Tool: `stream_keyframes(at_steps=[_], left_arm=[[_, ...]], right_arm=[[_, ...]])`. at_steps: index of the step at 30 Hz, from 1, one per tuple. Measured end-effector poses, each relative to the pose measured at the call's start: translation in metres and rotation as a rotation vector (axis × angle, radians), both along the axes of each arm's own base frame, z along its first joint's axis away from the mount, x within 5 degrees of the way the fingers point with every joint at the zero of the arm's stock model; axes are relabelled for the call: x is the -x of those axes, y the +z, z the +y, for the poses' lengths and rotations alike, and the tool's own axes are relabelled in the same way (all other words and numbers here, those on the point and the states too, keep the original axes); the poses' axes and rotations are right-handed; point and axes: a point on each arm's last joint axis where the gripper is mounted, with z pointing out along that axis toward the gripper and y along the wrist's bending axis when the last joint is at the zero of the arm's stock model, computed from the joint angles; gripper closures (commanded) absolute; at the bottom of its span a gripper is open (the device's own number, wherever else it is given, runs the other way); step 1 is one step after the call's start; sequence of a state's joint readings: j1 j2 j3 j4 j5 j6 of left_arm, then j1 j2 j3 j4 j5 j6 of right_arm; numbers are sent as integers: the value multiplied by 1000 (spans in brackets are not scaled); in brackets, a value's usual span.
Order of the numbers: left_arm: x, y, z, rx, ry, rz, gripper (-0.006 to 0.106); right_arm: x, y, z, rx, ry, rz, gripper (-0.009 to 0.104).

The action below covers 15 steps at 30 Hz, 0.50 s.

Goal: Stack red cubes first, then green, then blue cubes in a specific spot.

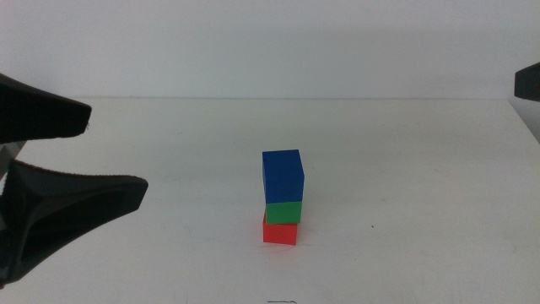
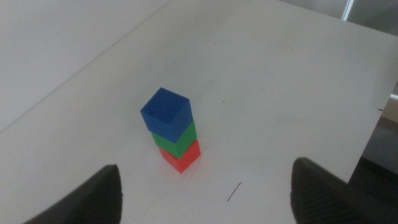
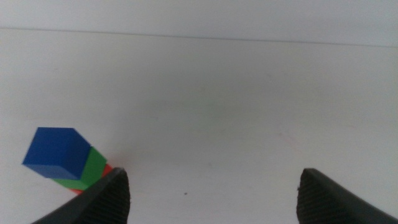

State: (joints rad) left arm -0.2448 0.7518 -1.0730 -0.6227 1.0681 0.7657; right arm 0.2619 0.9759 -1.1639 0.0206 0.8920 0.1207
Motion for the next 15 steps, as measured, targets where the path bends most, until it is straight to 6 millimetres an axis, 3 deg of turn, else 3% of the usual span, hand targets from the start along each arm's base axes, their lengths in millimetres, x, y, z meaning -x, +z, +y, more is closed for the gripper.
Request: stream_keyframes(at_steps=[8, 11, 15], left_arm=[[0, -1, 3, -23, 24, -26, 8], [1, -6, 12, -62, 118, -80, 8], [8, -11, 29, 37, 344, -148, 8]], right_arm=[[0, 0, -1, 22, -3, -6, 1], [0, 0, -2, 22, -4, -6, 1], [0, 0, -2, 23, -3, -6, 1]])
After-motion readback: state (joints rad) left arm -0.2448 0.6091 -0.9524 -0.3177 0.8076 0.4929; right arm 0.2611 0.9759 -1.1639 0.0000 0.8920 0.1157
